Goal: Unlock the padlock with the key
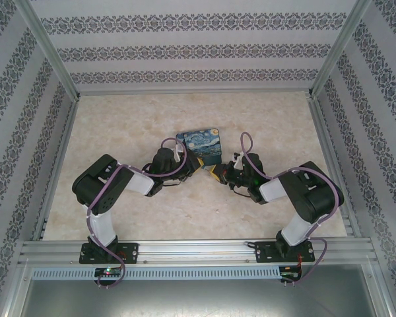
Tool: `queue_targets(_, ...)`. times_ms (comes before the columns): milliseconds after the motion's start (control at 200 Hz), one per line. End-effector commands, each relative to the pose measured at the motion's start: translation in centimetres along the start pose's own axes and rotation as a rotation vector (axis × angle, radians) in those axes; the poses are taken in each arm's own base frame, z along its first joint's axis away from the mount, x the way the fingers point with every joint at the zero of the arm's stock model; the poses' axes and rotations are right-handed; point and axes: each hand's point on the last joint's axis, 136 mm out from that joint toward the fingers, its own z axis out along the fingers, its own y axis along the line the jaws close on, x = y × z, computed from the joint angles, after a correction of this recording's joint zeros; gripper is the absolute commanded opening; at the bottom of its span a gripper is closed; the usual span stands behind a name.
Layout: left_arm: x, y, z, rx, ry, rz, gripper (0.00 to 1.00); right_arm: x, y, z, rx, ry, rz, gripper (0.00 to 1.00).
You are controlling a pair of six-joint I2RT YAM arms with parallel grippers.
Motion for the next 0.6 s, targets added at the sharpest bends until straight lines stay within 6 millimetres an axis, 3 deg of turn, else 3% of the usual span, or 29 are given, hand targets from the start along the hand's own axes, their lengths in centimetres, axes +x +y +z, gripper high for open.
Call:
queue_targets(0, -0.4, -1.3, -0.3, 0.065, -0.01, 0.013, 0.0, -0.2, 0.9, 0.4, -0.03, -0.013, -0.022, 0.0)
queue_targets(595, -0.3, -1.4, -0.2, 0.063, 0.0, 0.014, 0.0, -0.3, 2.5, 1.0, -0.063, -0.004, -0.04, 0.0)
